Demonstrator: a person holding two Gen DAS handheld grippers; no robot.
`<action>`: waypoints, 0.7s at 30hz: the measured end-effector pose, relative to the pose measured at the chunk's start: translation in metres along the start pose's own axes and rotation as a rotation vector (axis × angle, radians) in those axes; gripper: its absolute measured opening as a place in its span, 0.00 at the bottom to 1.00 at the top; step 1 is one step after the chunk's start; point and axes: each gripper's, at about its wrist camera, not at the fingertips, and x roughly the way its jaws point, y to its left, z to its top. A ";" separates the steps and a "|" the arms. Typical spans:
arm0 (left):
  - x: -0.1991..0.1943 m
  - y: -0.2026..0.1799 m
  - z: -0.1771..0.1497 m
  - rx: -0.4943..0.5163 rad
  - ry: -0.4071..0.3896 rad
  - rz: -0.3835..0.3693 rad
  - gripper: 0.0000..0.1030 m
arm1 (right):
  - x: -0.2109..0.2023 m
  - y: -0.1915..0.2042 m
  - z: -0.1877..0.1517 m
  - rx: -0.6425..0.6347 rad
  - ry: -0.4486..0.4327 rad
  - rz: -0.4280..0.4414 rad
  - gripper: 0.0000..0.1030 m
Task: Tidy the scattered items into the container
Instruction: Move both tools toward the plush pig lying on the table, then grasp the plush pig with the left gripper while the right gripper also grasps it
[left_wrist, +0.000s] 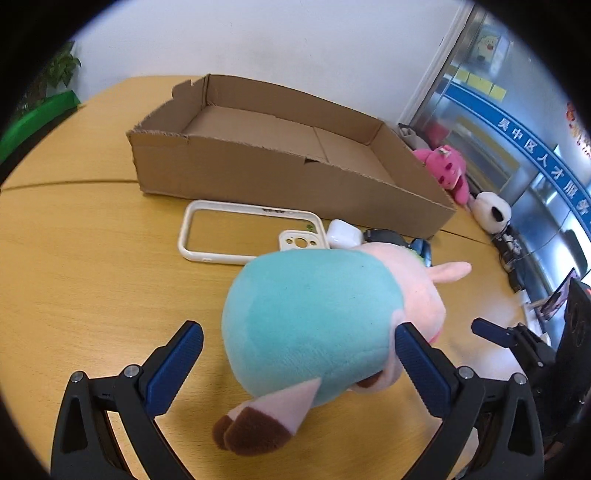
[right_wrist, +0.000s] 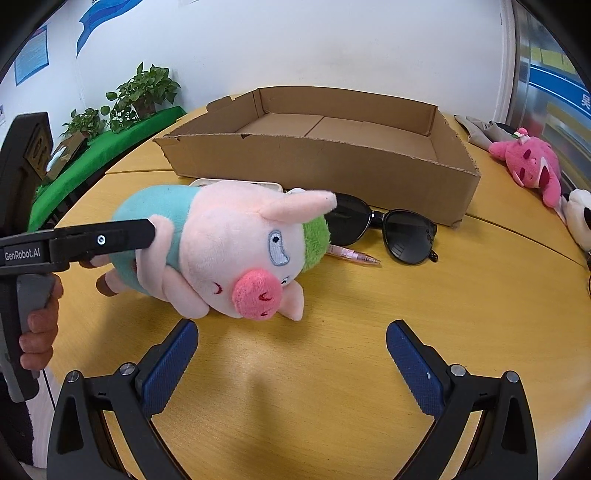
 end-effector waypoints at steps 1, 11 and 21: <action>0.001 0.001 -0.001 -0.001 0.005 -0.006 1.00 | 0.000 0.000 0.000 -0.004 -0.002 0.002 1.00; 0.003 0.009 -0.002 0.023 0.057 -0.096 0.85 | -0.002 0.005 0.009 -0.061 -0.024 0.033 1.00; 0.002 0.008 0.000 0.117 0.090 -0.115 0.83 | 0.013 0.023 0.053 -0.379 -0.069 0.090 0.98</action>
